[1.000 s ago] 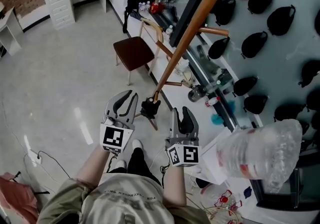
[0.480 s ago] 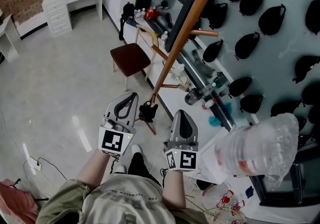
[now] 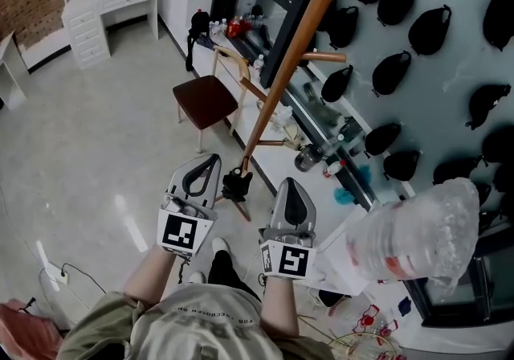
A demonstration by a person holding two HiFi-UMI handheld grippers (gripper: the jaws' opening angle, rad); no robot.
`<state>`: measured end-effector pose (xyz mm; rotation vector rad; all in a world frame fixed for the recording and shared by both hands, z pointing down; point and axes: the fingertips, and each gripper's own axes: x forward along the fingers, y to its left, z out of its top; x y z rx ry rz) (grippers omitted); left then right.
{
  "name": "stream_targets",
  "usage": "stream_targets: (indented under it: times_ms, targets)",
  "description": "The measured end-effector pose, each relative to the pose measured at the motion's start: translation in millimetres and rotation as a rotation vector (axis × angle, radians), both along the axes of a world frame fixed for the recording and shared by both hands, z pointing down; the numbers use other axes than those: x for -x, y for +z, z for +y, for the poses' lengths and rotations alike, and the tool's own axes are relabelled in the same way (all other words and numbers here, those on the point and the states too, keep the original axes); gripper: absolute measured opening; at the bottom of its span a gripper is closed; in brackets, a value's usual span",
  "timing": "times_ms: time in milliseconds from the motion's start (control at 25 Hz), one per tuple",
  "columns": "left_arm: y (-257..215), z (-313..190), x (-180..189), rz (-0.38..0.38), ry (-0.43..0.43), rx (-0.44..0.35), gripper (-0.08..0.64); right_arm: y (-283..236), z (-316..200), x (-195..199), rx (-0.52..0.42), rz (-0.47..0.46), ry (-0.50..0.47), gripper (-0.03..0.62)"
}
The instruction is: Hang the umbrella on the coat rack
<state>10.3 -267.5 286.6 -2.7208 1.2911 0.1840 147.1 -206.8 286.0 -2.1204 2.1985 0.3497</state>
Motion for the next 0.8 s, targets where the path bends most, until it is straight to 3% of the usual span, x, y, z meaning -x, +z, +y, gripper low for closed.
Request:
stream_targets:
  times_ms: [600,800]
  targets:
    - [4.0,-14.2,-2.4,0.021,0.004,0.029,0.009,-4.8,-14.1,-0.6,0.0,0.015,0.0,-0.002]
    - [12.1,-24.1,-4.8,-0.015,-0.007,0.035,0.009,-5.4,-21.5,-3.7,-0.01,0.014,-0.008,-0.002]
